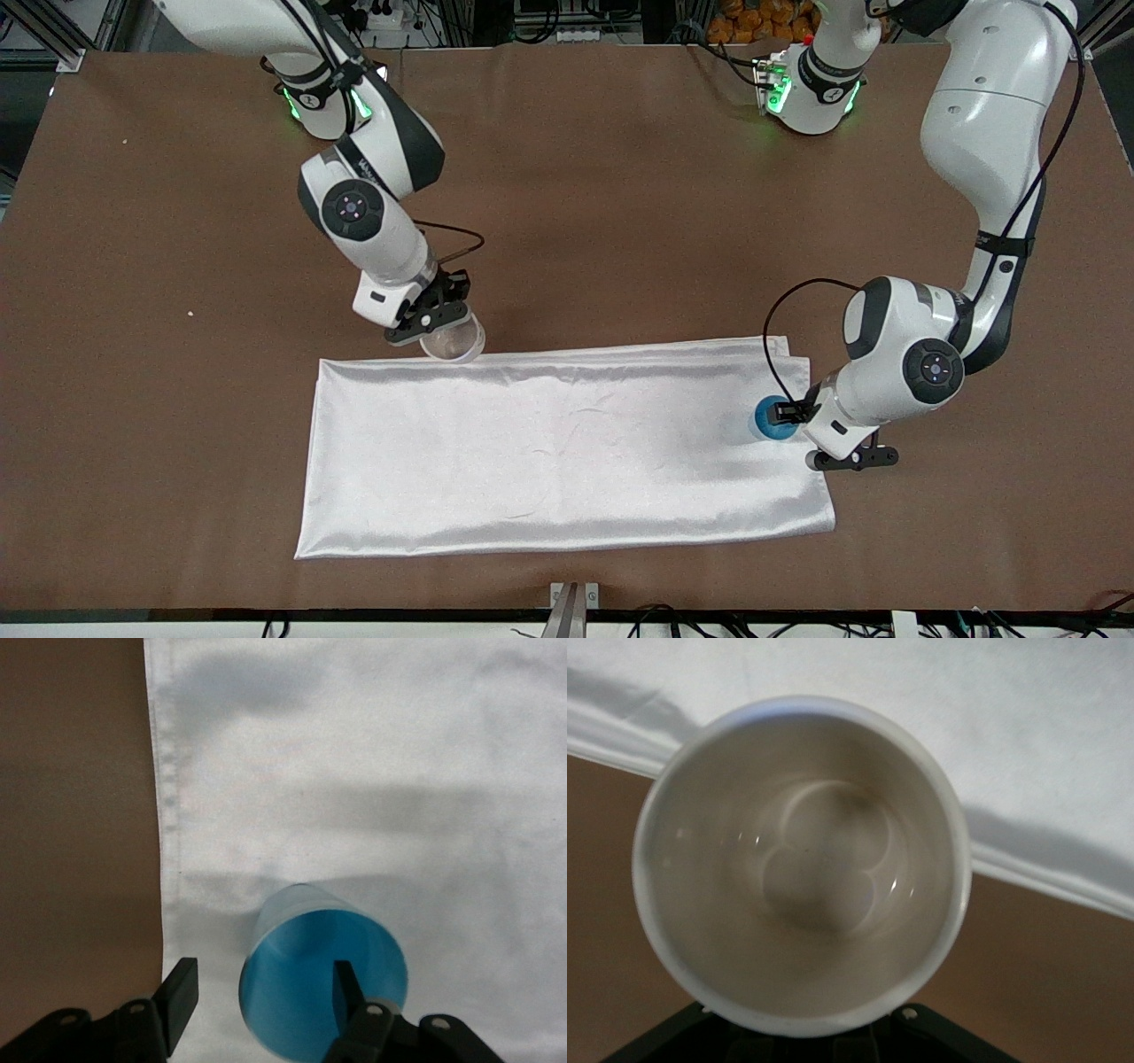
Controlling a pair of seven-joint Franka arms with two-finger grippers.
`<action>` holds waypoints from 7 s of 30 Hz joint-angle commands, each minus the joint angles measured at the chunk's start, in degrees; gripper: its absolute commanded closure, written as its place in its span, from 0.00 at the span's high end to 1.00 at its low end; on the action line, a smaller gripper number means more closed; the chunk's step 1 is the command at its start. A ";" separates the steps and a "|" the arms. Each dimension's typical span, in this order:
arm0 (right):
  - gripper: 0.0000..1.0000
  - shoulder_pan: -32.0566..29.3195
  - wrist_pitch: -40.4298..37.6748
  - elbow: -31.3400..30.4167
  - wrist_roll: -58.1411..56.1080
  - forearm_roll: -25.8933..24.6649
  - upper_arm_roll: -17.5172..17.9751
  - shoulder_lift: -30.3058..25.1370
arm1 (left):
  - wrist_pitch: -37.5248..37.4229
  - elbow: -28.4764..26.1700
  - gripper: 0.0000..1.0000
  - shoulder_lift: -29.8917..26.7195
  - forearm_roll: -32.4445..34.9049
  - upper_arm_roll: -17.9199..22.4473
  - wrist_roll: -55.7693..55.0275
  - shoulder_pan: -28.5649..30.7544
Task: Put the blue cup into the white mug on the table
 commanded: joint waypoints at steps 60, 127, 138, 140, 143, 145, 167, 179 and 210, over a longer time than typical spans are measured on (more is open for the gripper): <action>0.00 10.62 16.01 -3.60 41.67 -17.90 2.94 10.89 | -1.69 1.09 0.00 -4.98 5.66 0.91 -0.50 1.27; 1.00 0.95 -0.68 3.86 22.36 -9.48 -0.47 -0.10 | -12.06 1.44 0.00 -13.77 5.83 -1.11 -11.74 -15.77; 1.00 -0.63 -5.26 8.79 -1.47 4.15 -16.21 0.25 | -11.27 1.52 0.00 -12.19 5.66 -0.93 -20.10 -23.95; 1.00 -1.60 -5.35 8.53 -2.09 4.24 -16.65 0.25 | -11.01 1.52 0.00 -11.84 5.57 -1.02 -20.27 -24.48; 1.00 -3.53 -5.70 8.26 -2.10 4.24 -16.57 0.25 | -10.66 1.61 0.00 -11.40 5.48 -1.02 -20.36 -25.79; 1.00 -3.97 -6.84 8.09 -2.18 4.24 -16.57 -0.01 | -10.13 2.40 0.00 -11.14 5.22 -1.02 -20.62 -27.11; 1.00 -10.21 -12.64 8.17 -2.53 3.81 -14.37 -8.00 | -6.70 3.90 0.00 -7.01 5.04 -1.11 -23.97 -35.82; 1.00 -10.74 -20.81 8.26 -6.75 4.24 -13.93 -16.18 | -1.08 5.48 0.00 -2.70 5.04 -0.93 -24.41 -37.93; 1.00 -11.36 -35.06 18.19 -20.20 5.21 -16.92 -21.02 | 2.00 5.39 1.00 -1.03 5.57 -0.49 -24.06 -38.72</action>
